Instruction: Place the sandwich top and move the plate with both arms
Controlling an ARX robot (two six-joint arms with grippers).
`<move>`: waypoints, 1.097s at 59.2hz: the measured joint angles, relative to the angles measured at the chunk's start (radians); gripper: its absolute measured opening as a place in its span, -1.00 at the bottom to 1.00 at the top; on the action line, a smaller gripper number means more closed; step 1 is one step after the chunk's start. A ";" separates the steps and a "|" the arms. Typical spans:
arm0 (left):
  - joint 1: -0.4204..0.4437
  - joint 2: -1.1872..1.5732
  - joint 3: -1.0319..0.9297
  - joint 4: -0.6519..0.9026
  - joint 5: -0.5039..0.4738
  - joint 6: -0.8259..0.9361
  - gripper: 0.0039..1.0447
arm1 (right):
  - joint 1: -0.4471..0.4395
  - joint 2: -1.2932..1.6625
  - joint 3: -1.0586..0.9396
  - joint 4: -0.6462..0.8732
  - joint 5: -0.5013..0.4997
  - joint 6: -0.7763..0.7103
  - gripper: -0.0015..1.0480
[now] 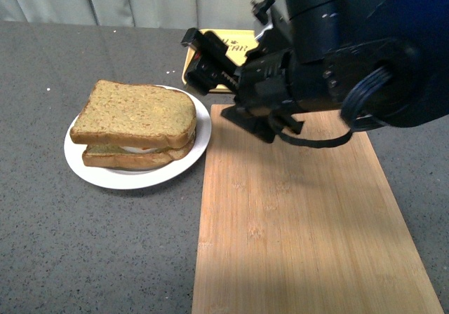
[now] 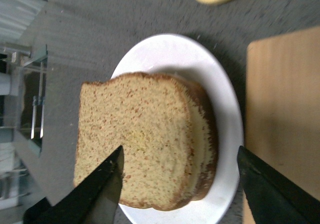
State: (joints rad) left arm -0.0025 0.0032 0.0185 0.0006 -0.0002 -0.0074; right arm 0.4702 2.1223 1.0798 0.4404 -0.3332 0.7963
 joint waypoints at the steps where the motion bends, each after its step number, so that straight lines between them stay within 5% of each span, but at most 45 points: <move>1: 0.000 0.000 0.000 0.000 0.000 0.000 0.88 | -0.003 -0.010 -0.008 -0.002 0.008 -0.009 0.37; 10: 0.000 0.000 0.000 0.000 0.000 0.000 0.88 | -0.033 -0.112 -0.081 -0.027 0.118 -0.138 0.83; 15: 0.000 0.000 0.000 0.000 0.002 0.000 0.88 | -0.026 -0.090 -0.204 0.369 0.472 -0.357 0.59; 21: 0.000 0.001 0.000 0.000 -0.001 0.000 0.88 | -0.059 -0.127 -0.412 0.748 0.698 -0.606 0.25; 28: 0.000 -0.001 0.000 0.000 -0.002 0.000 0.88 | -0.121 -0.267 -0.559 0.896 0.677 -0.729 -0.12; 44: 0.000 -0.001 0.000 0.000 0.000 0.000 0.88 | -0.232 -0.510 -0.808 0.879 0.566 -0.793 -0.99; 65: 0.000 -0.001 0.000 0.000 0.000 0.000 0.88 | -0.340 -0.892 -0.973 0.642 0.461 -0.793 -0.98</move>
State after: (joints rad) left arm -0.0025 0.0025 0.0185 0.0006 -0.0002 -0.0074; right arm 0.1307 1.2308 0.1070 1.0828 0.1276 0.0029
